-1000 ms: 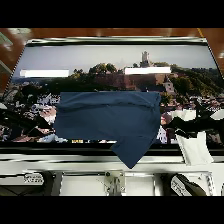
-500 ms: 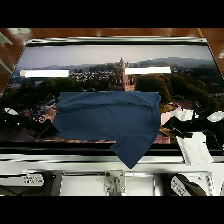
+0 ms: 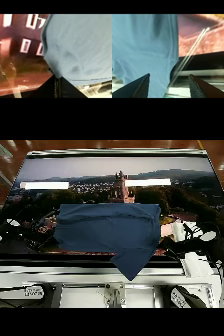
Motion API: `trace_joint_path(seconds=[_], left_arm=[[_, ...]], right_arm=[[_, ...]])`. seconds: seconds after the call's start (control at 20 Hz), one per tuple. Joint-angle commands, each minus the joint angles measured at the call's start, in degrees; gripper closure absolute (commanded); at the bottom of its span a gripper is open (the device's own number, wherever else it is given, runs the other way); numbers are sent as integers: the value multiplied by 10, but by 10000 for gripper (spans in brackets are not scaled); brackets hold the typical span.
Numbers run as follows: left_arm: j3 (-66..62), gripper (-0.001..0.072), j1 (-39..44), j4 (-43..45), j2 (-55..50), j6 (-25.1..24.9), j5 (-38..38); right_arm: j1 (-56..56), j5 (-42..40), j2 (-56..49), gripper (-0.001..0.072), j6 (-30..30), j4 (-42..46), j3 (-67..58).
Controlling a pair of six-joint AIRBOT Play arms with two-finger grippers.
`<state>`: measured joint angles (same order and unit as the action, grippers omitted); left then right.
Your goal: Fold the shirts.
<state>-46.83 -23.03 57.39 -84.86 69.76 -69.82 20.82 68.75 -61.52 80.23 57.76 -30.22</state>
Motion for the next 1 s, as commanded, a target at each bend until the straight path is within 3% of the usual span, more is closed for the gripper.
trace_joint_path(seconds=[0.0,0.6,0.65,0.8,0.85,0.9,0.95], left_arm=[[0,673,1,-1,18,-3,-2],[0,672,1,-26,25,-3,-2],[0,672,1,-26,25,-3,-1],[0,673,1,-26,25,-1,-1],[0,673,1,-26,25,0,-3],[0,673,1,-26,25,0,-4],[0,673,1,-26,25,-1,-4]], right_arm=[[0,-17,0,112,-5,-10,36],[-6,-99,0,125,-30,-115,123],[-26,-110,0,159,-26,-114,123],[-126,-161,-23,160,5,-112,122],[-148,-177,-35,242,15,-113,122],[-155,-183,-42,445,19,-113,120],[-155,-183,-43,594,18,-113,115]])
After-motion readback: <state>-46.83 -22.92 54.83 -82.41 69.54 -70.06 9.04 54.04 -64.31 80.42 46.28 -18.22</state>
